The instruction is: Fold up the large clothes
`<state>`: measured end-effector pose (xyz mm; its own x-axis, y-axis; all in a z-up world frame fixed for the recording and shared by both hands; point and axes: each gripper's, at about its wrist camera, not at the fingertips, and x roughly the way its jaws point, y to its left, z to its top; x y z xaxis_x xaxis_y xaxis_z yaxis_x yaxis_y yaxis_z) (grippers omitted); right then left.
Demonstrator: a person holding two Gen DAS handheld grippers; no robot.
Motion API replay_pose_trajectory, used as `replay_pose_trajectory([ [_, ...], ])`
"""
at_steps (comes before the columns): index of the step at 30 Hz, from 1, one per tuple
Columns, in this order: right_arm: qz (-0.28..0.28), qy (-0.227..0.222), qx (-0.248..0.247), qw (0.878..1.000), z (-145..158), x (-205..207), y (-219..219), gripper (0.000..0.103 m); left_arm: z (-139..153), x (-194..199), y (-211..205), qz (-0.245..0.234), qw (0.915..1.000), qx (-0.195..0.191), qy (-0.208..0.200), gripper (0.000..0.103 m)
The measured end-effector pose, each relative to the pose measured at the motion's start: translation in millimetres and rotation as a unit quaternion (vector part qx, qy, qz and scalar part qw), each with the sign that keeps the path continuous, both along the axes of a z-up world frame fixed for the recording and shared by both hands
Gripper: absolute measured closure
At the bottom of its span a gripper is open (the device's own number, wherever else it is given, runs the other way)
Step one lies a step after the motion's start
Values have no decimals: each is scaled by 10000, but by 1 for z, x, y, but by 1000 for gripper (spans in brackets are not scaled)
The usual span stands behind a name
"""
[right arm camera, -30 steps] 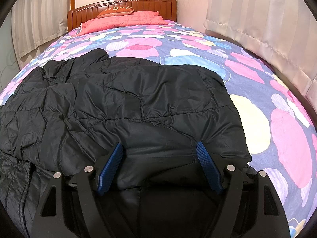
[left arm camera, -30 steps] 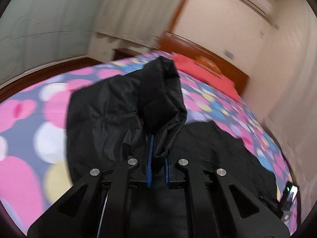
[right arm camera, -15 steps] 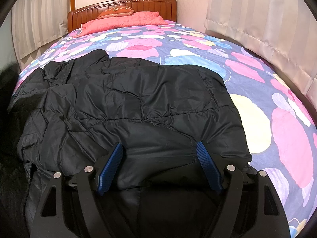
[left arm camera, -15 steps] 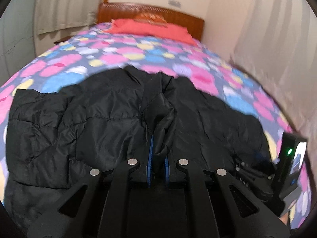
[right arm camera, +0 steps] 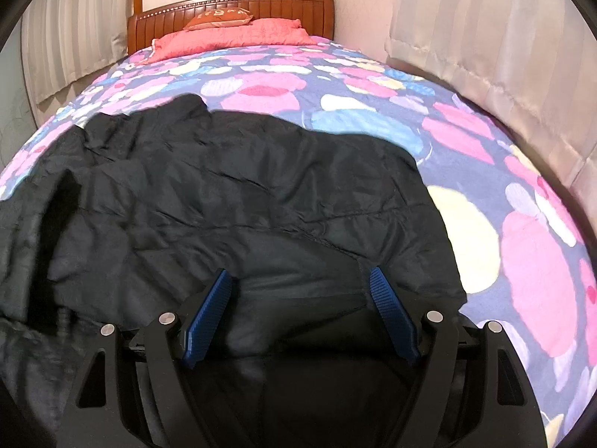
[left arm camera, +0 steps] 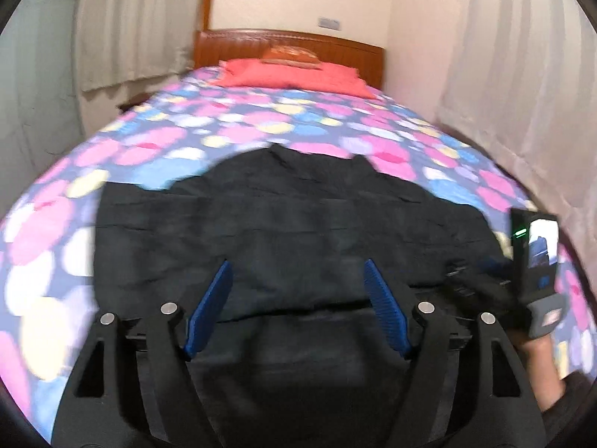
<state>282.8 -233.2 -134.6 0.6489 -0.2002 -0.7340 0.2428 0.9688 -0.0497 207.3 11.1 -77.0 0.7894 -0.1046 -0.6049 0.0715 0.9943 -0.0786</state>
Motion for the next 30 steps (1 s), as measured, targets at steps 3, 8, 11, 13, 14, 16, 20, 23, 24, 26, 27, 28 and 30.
replay_pose_trajectory([
  [3,224,-220,363,9988,17,-2,19,27,-1,-7,35,364,9993,105,-39,27],
  [8,908,-305,724,9928,32,17,76,27,-12,-5,99,1031,9944,-74,216,27],
  [11,1220,-195,956,9877,24,36,106,27,-16,-6,120,1233,9920,-109,261,27],
  [13,1367,43,1082,9847,12,47,119,29,-18,-6,130,1310,9909,-88,300,27],
  [14,1475,152,1154,9822,6,51,126,53,-18,-6,132,1323,9907,-94,310,27],
  [16,1623,178,1138,9800,7,51,135,72,-19,-8,136,1330,9905,-106,325,27],
  [20,1606,-240,1138,9802,32,44,121,83,-19,-7,142,1354,9902,-129,321,26],
  [23,1315,-491,1047,9845,50,41,89,83,-18,-1,142,1335,9902,-227,328,26],
  [24,1227,-514,984,9862,52,41,81,83,-18,1,141,1320,9905,-219,318,26],
  [26,911,-527,753,9916,52,45,52,83,-18,5,137,1291,9910,-170,312,26],
  [27,799,-507,669,9933,51,43,45,83,-18,8,134,1259,9914,-161,318,26],
  [28,655,-447,589,9951,47,45,32,83,-19,10,132,1236,9917,-158,325,26],
  [30,459,-239,523,9973,33,51,9,83,-21,17,125,1167,9924,-140,369,26],
])
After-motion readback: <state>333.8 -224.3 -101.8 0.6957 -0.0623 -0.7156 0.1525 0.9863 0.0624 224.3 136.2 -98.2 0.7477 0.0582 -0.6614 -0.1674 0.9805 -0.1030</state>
